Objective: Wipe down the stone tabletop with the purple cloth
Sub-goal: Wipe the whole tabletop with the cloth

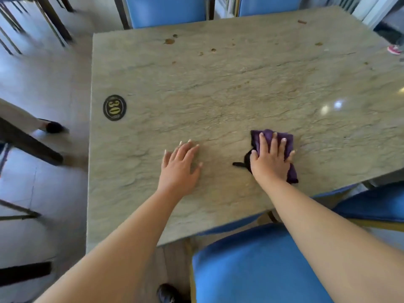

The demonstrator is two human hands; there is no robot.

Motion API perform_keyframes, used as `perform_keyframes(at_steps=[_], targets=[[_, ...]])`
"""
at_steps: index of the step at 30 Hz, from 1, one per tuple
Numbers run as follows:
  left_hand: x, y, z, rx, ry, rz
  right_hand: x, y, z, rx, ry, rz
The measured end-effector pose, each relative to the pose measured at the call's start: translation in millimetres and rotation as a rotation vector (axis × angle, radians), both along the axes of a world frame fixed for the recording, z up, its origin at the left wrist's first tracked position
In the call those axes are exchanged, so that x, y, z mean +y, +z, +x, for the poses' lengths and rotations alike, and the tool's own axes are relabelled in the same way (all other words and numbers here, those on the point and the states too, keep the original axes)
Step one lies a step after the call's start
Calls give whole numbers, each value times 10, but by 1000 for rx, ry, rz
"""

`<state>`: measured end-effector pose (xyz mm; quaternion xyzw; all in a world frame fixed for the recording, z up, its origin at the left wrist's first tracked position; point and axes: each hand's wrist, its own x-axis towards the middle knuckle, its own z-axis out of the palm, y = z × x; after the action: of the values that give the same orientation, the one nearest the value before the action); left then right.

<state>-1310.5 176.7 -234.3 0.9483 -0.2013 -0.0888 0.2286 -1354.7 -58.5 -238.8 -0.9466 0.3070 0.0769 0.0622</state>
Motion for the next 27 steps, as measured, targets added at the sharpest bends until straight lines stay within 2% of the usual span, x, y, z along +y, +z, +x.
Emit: perform_keyframes(at_steps=[2, 4, 7, 10, 12, 15, 19, 21, 23, 27], targets=[[509, -42, 141, -60, -6, 110, 450, 28, 113, 42, -76, 1], [847, -59, 294, -77, -24, 197, 873, 6, 146, 36, 3, -4], [1083, -56, 541, -93, -31, 271, 1311, -72, 52, -60, 339, -15], [1171, -91, 687, -118, -80, 291, 1232, -113, 113, -80, 588, 6], [1189, -105, 691, -155, -97, 269, 1106, -151, 289, -113, 561, -9], [1191, -89, 681, -177, -80, 226, 1038, -185, 772, -134, 382, -39], [1188, -76, 718, -183, -87, 204, 1105, -164, 1538, -62, 141, -47], [1189, -85, 726, -185, -91, 195, 1264, -150, 1872, -59, 100, -25], [1194, -102, 726, -174, -74, 162, 1508, -132, 2086, -67, 191, -6], [1232, -167, 715, -146, 30, 171, 1785, -109, 1977, -123, 628, 53]])
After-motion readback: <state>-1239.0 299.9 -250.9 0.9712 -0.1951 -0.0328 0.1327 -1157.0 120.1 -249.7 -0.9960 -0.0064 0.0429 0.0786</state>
